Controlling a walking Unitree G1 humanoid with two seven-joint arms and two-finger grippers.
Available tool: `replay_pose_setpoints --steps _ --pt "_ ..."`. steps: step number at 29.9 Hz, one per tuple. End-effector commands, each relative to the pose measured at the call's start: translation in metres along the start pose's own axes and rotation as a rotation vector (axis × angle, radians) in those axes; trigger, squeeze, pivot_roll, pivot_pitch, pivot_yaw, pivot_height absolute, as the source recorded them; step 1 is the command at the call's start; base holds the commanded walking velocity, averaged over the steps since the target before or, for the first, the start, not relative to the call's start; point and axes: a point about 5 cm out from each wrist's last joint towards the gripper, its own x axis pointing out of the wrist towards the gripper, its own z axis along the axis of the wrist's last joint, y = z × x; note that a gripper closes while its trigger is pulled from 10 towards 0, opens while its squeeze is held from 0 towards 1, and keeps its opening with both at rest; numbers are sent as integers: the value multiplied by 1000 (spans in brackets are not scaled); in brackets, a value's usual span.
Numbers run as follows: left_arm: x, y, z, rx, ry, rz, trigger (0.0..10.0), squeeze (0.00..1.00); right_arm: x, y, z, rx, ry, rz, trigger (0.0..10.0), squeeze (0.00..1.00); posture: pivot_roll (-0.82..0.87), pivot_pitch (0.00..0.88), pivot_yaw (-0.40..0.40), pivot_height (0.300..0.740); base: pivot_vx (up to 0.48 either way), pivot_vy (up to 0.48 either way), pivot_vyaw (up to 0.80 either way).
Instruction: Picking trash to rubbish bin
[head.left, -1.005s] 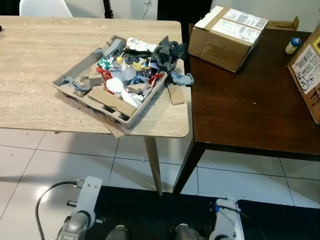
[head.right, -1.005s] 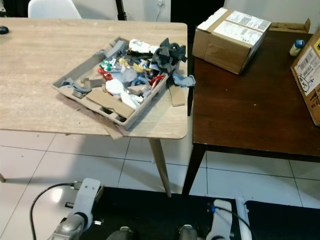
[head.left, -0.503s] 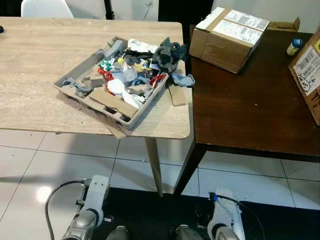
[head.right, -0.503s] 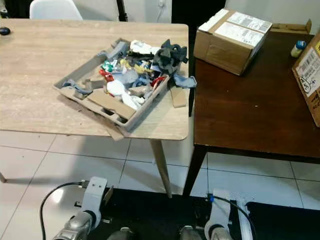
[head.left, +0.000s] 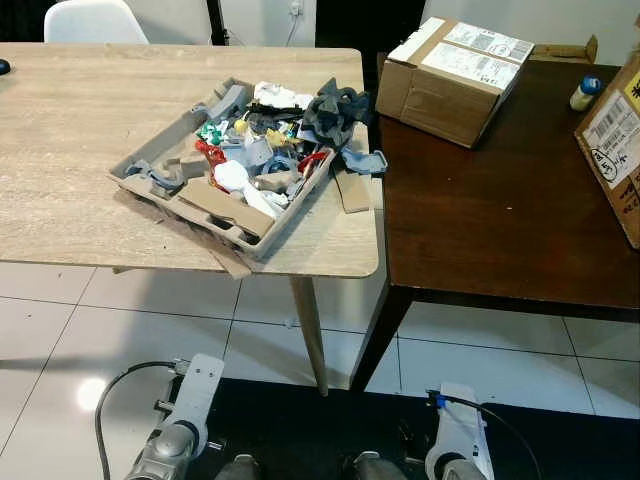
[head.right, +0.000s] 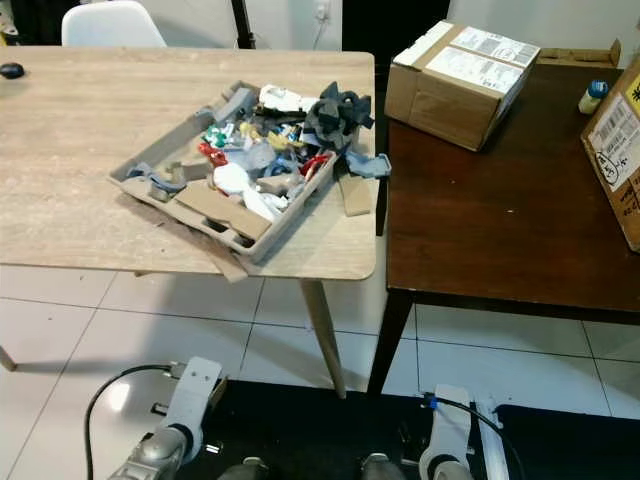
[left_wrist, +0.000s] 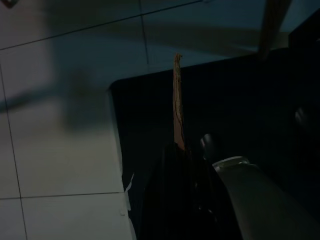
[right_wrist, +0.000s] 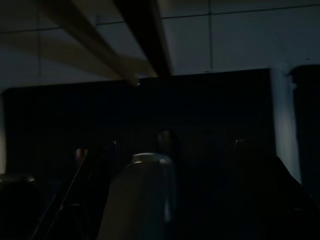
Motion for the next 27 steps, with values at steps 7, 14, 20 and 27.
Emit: replay_pose_setpoints --steps 7,14,20,27 --pt "-7 16 -17 -69 44 78 10000 0 -3 5 -14 -11 72 23 10000 0 126 239 6 740 0 0 0" --pt "-8 17 -17 -16 26 70 10000 0 -7 -1 -23 -7 97 18 10000 0 118 255 10 740 0 0 0" --pt "-6 10 -15 130 41 16 10000 0 -5 -2 -18 -2 92 15 10000 0 116 238 32 740 0 0 0" --pt "0 21 3 15 26 60 10000 0 1 -3 -5 51 60 -20 10000 0 134 247 75 740 0 0 0"
